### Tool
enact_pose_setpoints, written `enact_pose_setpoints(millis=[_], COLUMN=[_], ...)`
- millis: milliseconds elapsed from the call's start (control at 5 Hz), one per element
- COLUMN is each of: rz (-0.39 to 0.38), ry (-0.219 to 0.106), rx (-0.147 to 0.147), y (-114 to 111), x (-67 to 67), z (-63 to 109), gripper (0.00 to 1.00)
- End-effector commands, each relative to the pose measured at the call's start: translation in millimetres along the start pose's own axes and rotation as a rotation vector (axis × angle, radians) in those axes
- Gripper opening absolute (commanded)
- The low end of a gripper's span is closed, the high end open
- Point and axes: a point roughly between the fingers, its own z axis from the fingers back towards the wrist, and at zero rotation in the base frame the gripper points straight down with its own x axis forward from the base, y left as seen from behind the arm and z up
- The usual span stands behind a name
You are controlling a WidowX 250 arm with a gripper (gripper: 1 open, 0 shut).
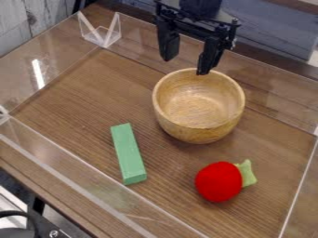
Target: Put the green block in the brown bowl
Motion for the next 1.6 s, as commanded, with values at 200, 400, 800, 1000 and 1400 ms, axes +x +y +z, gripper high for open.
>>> enact_pose_setpoints(millis=[200, 400, 800, 1000, 1400], rz=[0.198, 0.355, 0.620, 0.731, 0.810], ry=[0.058, 0.046, 0.026, 0.013, -0.005], rx=[-0.018, -0.034, -0.076, -0.091, -0.106], y=[8, 16, 32, 36, 41], x=[-25.6, -53.5, -98.1, -102.2, -87.6], z=[-13.7, -29.8, -52.3, -54.6, -67.7], gripper=[1.00, 1.00, 1.00, 1.00, 1.00])
